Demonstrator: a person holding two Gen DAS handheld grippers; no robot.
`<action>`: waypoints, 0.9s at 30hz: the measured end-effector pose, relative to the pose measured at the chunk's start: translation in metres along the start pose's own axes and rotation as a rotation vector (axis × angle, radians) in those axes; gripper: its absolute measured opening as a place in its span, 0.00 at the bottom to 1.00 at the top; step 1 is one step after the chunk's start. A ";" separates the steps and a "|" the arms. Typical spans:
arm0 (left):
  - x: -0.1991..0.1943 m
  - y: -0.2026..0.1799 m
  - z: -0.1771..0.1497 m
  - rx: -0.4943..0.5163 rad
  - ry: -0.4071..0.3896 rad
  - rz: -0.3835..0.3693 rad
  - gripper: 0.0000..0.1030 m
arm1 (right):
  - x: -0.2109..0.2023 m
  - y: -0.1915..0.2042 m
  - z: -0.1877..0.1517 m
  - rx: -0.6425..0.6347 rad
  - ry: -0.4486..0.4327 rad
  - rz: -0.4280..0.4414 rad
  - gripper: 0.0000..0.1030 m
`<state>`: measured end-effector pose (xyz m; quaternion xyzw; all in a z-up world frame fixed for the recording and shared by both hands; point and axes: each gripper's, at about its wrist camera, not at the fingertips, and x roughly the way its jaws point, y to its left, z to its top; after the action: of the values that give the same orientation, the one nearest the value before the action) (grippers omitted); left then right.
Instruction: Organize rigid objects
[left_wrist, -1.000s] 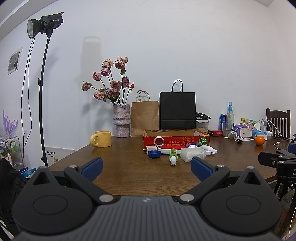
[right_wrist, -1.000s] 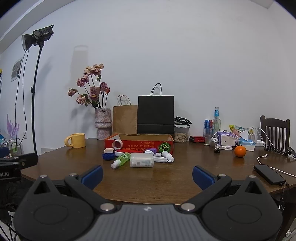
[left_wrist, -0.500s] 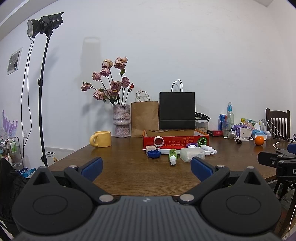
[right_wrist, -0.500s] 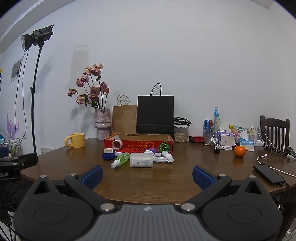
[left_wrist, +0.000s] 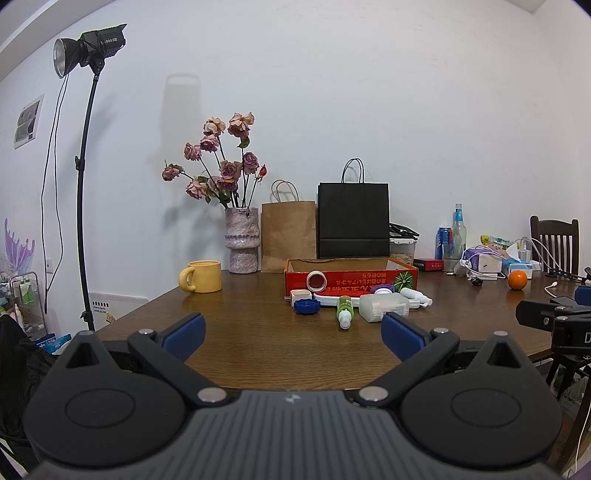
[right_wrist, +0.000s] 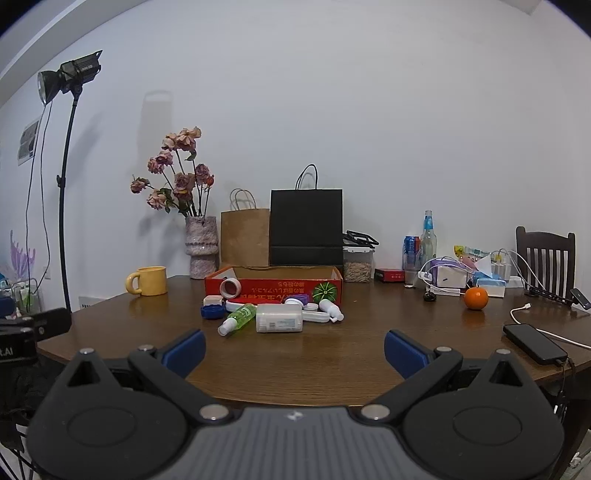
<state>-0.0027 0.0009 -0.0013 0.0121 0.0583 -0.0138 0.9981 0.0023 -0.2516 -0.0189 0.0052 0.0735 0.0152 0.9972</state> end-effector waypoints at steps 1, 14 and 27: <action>0.000 0.000 0.000 0.000 0.000 0.000 1.00 | 0.000 0.000 0.000 -0.001 0.000 0.002 1.00; 0.000 0.000 0.000 0.001 -0.001 0.000 1.00 | 0.000 0.000 0.001 0.000 0.002 0.002 1.00; 0.000 0.000 0.000 0.001 -0.001 0.001 1.00 | 0.002 0.000 -0.001 0.005 0.010 -0.005 1.00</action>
<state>-0.0023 0.0005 -0.0012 0.0127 0.0578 -0.0135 0.9982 0.0041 -0.2519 -0.0201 0.0073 0.0787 0.0124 0.9968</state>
